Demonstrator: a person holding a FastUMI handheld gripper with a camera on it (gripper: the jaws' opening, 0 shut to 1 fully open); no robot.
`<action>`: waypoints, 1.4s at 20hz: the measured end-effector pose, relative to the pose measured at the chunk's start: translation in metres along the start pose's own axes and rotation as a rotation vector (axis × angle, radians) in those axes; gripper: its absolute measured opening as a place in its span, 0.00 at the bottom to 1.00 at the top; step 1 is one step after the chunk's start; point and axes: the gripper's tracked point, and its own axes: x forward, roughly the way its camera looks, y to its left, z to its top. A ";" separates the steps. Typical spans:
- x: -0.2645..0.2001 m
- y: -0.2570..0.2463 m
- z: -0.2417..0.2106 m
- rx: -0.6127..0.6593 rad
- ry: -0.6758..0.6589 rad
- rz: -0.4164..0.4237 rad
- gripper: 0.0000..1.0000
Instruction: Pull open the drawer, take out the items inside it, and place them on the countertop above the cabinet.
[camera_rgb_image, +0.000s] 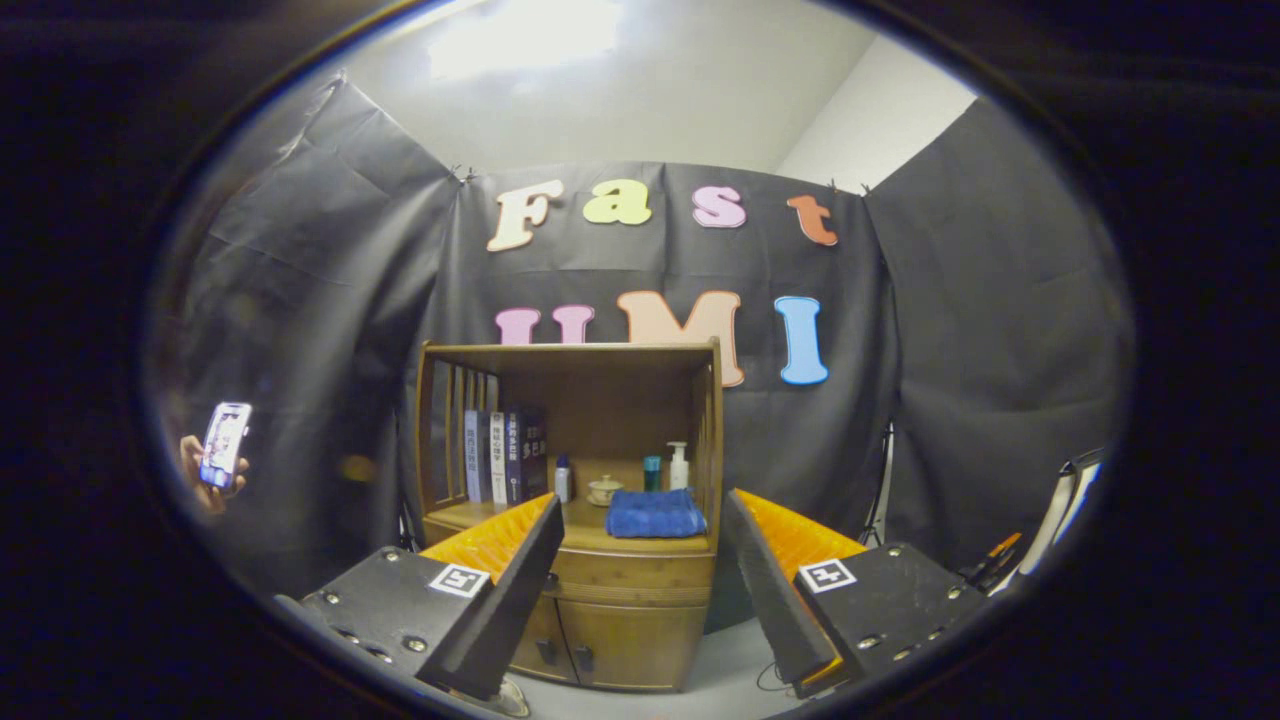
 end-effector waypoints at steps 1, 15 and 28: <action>0.001 0.000 -0.001 0.001 0.000 0.000 0.97; 0.107 0.087 -0.106 -0.006 0.142 0.184 0.97; 0.209 0.113 -0.293 0.017 0.388 0.025 0.97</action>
